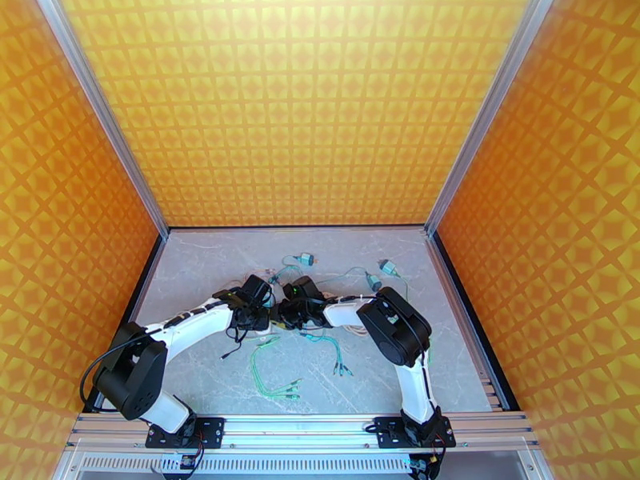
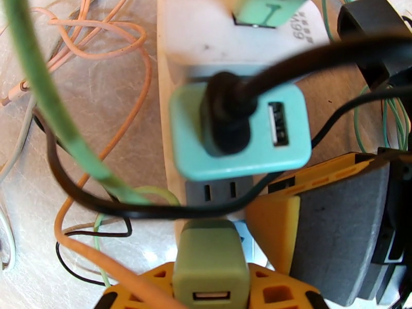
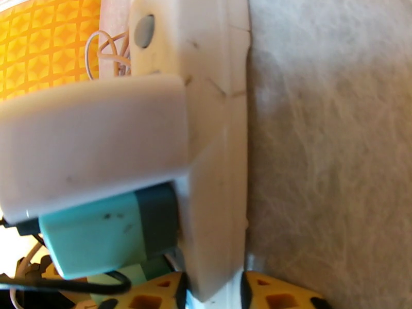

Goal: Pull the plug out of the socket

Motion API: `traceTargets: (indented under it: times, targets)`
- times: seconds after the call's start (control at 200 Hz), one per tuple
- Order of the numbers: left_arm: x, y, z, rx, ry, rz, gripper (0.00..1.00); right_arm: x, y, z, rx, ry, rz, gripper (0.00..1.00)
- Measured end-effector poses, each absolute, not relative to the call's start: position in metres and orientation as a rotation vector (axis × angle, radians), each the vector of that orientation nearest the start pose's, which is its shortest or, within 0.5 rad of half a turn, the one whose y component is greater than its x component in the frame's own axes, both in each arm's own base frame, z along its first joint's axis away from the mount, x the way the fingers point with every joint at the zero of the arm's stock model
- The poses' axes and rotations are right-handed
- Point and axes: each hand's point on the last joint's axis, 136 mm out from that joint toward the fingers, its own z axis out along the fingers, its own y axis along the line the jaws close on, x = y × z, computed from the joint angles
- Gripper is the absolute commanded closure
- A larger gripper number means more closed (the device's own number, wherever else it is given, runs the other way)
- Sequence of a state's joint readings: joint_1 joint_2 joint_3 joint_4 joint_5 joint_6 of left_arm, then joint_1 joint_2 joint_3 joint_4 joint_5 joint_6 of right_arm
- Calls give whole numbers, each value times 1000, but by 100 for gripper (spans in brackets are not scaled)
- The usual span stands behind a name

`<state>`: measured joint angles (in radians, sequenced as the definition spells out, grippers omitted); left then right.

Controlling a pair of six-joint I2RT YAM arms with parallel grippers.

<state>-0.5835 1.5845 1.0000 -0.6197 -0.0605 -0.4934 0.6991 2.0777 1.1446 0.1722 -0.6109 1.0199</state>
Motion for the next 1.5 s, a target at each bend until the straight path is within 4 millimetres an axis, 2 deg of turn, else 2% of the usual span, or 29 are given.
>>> traceTargets:
  times: [0.3, 0.53, 0.63, 0.84, 1.0, 1.245, 1.501]
  targets:
    - [297, -184, 65, 112, 2804, -178, 94, 317, 394, 33, 43, 2739, 1385, 73]
    - [297, -184, 73, 118, 2812, -161, 96, 317, 393, 33, 42, 2745, 1367, 73]
    - [297, -184, 83, 120, 2796, -169, 96, 318, 393, 33, 43, 2746, 1366, 74]
    - [295, -183, 121, 113, 2716, -224, 97, 318, 393, 33, 44, 2747, 1365, 73]
    - [294, -169, 145, 64, 2665, -244, 98, 318, 393, 33, 50, 2752, 1355, 73]
    - [299, -132, 181, -60, 2586, -240, 98, 319, 393, 34, 52, 2762, 1345, 72]
    - [302, -92, 204, -170, 2543, -187, 97, 318, 394, 34, 52, 2767, 1335, 72]
